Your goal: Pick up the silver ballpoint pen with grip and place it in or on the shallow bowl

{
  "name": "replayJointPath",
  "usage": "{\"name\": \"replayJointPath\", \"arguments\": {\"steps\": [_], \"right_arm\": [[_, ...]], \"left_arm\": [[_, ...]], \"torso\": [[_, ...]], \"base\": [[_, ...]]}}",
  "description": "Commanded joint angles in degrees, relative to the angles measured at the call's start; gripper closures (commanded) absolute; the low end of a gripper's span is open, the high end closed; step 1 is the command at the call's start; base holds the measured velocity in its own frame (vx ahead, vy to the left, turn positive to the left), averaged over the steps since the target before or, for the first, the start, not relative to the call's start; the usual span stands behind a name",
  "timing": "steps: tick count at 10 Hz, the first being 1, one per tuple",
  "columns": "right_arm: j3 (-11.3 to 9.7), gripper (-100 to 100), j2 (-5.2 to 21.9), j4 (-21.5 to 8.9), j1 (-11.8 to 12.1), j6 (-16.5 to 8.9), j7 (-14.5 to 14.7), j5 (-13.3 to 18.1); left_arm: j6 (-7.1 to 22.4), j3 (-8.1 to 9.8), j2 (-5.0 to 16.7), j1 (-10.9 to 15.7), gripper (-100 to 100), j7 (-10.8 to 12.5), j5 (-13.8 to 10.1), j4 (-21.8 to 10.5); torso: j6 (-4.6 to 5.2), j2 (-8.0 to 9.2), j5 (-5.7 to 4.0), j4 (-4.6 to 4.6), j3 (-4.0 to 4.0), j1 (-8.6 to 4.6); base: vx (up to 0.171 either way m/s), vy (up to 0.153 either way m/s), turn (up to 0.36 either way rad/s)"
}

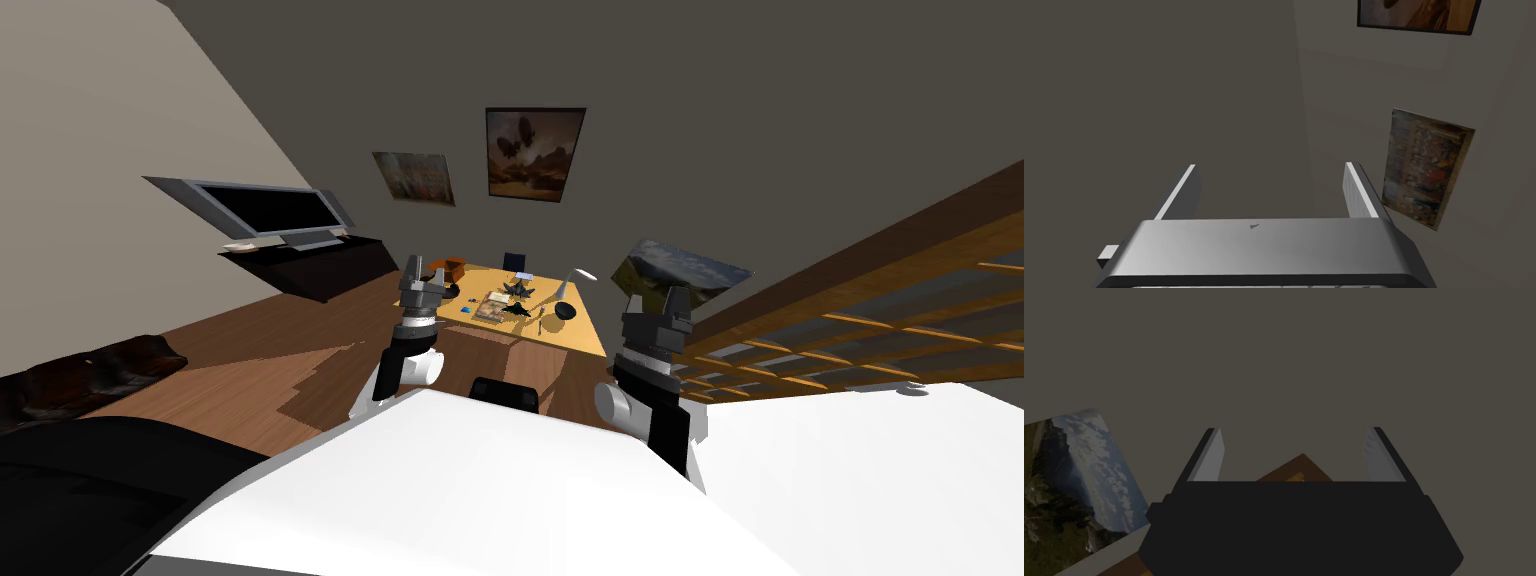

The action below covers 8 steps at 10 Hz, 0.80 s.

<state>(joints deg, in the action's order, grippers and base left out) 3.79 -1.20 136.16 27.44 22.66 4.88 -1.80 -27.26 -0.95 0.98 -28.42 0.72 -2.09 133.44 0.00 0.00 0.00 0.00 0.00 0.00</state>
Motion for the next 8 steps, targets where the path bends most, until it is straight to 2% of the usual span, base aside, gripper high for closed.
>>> {"name": "replayJointPath", "arguments": {"steps": [1,6,7,8], "right_arm": [[-0.38,-100,2.25,-0.62,-0.39,-0.49,0.34,-0.1],[-3.44,-100,9.68,-5.34,-3.56,-4.21,3.11,-0.78],[-3.44,-100,9.68,-5.34,-3.56,-4.21,3.11,-0.78],[-4.36,-100,10.94,-6.68,-4.51,-5.28,3.95,-0.96]], "left_arm": [[0.0,0.0,0.0,0.0,0,0.0,0.0,0.0],[0.0,0.0,0.0,0.0,0,0.0,0.0,0.0],[0.0,0.0,0.0,0.0,0,0.0,0.0,0.0],[0.0,0.0,0.0,0.0,0,0.0,0.0,0.0]], "torso": [[0.0,0.0,0.0,0.0,0.0,0.0],[-0.01,0.04,-0.01,0.01,0.02,-0.02],[-0.01,0.06,-0.01,0.01,0.03,-0.03],[0.0,0.05,-0.01,0.01,0.03,-0.03]], "base": [[-0.003,0.001,0.025],[-0.013,-0.004,0.05],[-0.017,-0.004,0.023],[-0.018,-0.002,0.042]]}}
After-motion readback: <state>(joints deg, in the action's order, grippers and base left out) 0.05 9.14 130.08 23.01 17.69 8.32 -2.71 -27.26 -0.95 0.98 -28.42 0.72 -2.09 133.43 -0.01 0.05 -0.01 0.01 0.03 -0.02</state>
